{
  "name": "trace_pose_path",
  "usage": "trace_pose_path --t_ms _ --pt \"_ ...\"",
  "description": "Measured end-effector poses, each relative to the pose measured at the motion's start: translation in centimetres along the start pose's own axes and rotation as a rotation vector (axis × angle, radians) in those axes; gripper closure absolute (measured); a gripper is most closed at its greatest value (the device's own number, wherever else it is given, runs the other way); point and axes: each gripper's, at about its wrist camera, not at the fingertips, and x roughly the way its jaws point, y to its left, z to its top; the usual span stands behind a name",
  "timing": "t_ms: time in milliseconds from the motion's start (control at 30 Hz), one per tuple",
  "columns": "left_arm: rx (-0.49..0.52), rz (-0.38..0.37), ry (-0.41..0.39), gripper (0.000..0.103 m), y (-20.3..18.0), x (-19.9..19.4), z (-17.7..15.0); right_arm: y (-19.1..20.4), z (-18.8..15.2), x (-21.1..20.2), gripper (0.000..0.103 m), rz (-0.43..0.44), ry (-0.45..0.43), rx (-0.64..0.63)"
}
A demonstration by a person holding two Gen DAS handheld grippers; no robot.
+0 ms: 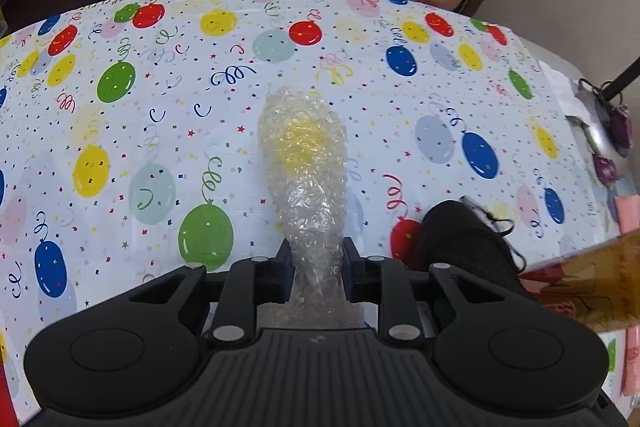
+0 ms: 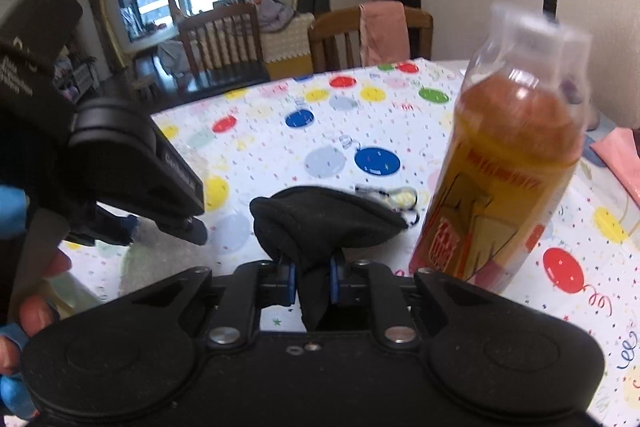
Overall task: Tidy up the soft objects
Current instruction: 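Carry the bubble wrap with the left tool while the right tool carries the mask to the box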
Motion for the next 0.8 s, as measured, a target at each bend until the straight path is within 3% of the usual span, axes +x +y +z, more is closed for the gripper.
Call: trace_pose_path --t_ms 400,800 --pt "0.059 -0.087 -0.028 0.08 0.2 -5.8 -2.8 -0.2 0.9 -5.7 0.09 0.093 -0.051 -0.036" --pt "0.108 -0.169 -0.083 0.08 2.6 -12.9 -5.2 1.3 1.9 -12.8 0.09 0.168 -0.035 -0.157"
